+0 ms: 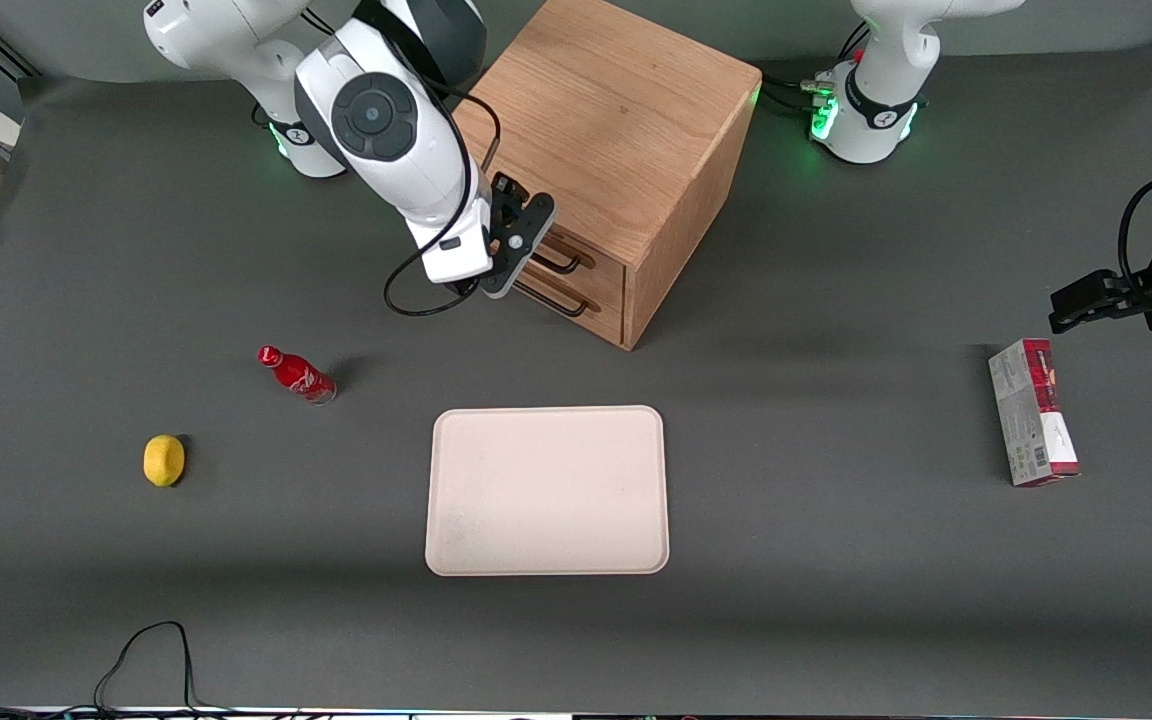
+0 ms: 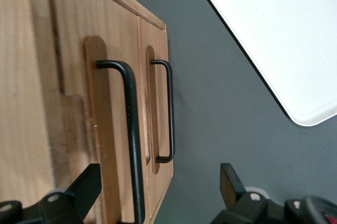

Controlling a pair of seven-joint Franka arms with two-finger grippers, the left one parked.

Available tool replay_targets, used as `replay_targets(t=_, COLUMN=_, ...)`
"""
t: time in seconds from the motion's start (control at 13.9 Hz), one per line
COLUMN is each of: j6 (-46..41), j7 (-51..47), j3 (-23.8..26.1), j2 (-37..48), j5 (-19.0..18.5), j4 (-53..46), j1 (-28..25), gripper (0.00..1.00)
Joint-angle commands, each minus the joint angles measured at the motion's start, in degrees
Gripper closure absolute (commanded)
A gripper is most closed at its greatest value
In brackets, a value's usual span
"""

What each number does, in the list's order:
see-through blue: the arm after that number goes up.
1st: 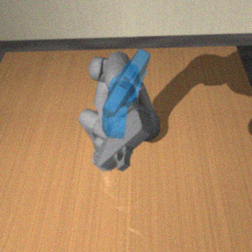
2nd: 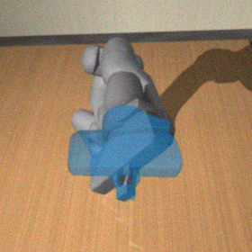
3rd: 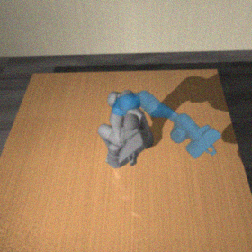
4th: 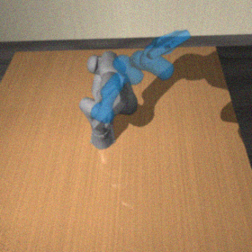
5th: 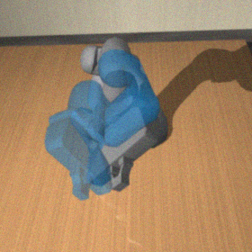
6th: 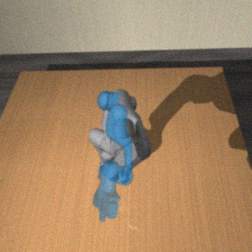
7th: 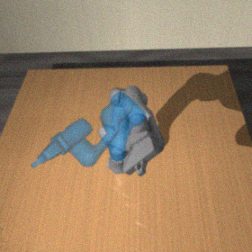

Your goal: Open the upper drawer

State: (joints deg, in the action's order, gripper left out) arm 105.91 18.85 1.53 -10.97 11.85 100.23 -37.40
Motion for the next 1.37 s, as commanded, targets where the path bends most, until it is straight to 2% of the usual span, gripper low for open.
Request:
replay_targets(t=0.0, j6=2.3, j7=1.5, j3=-0.7, j2=1.1, j5=1.2, j4=2.3, j1=-0.5, gripper=0.0)
replay_targets(t=0.72, j6=8.3, j7=1.4, j3=-0.7, j2=0.2, j5=1.2, j4=7.6, j1=-1.9, gripper=0.0)
replay_targets(t=1.29, j6=9.0, j7=1.5, j3=-1.2, j2=-1.1, j5=1.1, j4=7.7, j1=-1.5, gripper=0.0)
